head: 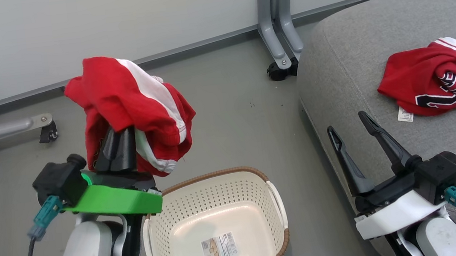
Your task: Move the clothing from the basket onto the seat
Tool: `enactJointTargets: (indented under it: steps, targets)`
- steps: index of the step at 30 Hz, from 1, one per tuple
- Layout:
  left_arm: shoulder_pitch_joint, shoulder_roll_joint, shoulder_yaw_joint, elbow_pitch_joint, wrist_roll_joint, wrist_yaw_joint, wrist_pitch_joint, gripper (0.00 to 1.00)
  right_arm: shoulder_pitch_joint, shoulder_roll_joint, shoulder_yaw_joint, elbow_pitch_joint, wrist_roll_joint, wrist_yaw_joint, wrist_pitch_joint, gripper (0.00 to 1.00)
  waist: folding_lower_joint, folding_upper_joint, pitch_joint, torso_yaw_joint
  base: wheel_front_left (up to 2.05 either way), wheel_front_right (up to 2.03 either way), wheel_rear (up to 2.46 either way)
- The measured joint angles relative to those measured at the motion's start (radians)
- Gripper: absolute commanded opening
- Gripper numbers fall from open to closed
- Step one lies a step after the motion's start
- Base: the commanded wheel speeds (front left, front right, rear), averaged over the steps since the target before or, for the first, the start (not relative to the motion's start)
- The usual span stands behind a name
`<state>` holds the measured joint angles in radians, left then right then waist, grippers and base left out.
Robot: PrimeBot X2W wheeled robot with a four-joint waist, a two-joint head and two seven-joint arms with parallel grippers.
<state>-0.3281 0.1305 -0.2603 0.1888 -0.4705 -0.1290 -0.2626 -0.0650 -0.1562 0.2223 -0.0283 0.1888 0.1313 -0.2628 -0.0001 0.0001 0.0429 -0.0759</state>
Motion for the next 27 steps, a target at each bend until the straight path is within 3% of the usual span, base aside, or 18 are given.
enactJointTargets:
  steps: [4, 9, 27]
  targets:
    - [0.041, -0.031, 0.071, -0.115, 0.039, 0.0, 0.0, 0.0, 0.012, 0.007, -0.003, -0.004, 0.003, 0.0, 0.0, 1.0, 0.0, 0.0, -0.013, -0.005, 0.0, 0.0, 0.0]
    - [0.058, -0.055, 0.065, -0.198, 0.087, 0.0, -0.002, 0.0, 0.019, 0.011, -0.007, 0.0, 0.005, 0.0, 0.0, 1.0, 0.0, 0.0, -0.014, -0.015, 0.0, 0.0, 0.0]
    - [0.076, -0.077, -0.035, -0.219, 0.102, 0.0, -0.001, 0.0, 0.039, 0.011, -0.021, 0.016, 0.011, 0.0, 0.0, 1.0, 0.0, 0.0, -0.028, -0.013, 0.0, 0.0, 0.0]
